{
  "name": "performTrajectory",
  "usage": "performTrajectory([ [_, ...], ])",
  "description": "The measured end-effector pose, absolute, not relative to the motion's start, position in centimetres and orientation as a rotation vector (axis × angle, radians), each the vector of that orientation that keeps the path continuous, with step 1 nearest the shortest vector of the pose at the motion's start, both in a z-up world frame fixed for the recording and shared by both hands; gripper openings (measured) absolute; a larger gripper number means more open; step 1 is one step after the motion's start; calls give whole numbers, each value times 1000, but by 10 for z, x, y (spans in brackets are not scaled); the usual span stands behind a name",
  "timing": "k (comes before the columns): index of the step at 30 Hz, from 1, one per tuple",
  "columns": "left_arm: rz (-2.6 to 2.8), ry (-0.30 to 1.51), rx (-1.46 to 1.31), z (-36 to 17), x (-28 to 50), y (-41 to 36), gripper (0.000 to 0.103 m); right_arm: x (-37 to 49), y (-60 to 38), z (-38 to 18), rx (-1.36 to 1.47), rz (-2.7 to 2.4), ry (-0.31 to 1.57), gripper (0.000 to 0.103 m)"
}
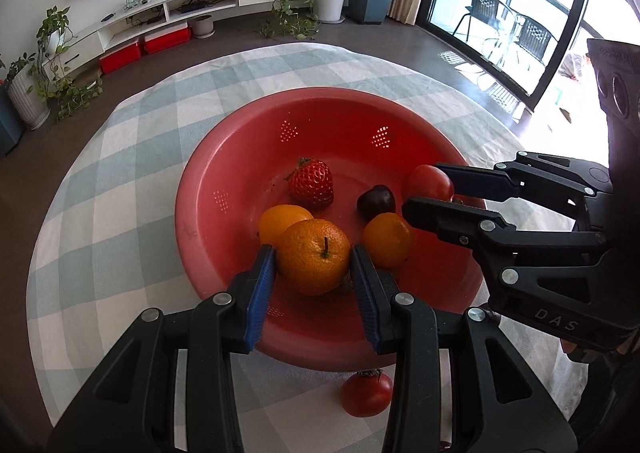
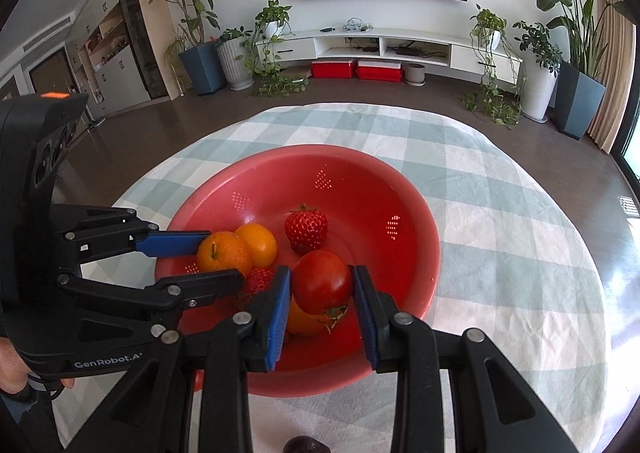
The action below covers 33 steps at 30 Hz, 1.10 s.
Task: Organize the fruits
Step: 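Open both tools to drop the tangerine and tomato into the bowl, then withdraw both tools and move the left tool onto the red plum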
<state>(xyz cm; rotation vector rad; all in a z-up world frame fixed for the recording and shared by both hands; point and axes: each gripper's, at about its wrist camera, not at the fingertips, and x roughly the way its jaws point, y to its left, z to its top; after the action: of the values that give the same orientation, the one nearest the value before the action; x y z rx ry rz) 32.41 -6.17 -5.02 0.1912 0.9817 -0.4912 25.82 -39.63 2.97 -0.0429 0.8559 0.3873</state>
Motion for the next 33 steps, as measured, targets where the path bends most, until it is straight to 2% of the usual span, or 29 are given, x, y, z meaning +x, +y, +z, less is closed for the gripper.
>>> performTrajectory([
  [11, -487, 963, 225, -50, 318, -64, 38, 255, -394, 22, -91, 364, 857, 35],
  [15, -494, 956, 223, -51, 314, -64, 49, 254, -393, 23, -91, 365, 854, 35],
  [17, -496, 952, 225, -50, 312, -65, 51, 252, -393, 25, -88, 363, 841, 43],
  [23, -494, 928, 219, -40, 302, -63, 56, 242, -399, 33, -73, 352, 818, 45],
  [28, -492, 893, 208, -27, 281, -54, 70, 216, -413, 43, -32, 350, 778, 49],
  [33, -503, 862, 175, -20, 242, -40, 89, 175, -437, 54, 58, 355, 731, 63],
])
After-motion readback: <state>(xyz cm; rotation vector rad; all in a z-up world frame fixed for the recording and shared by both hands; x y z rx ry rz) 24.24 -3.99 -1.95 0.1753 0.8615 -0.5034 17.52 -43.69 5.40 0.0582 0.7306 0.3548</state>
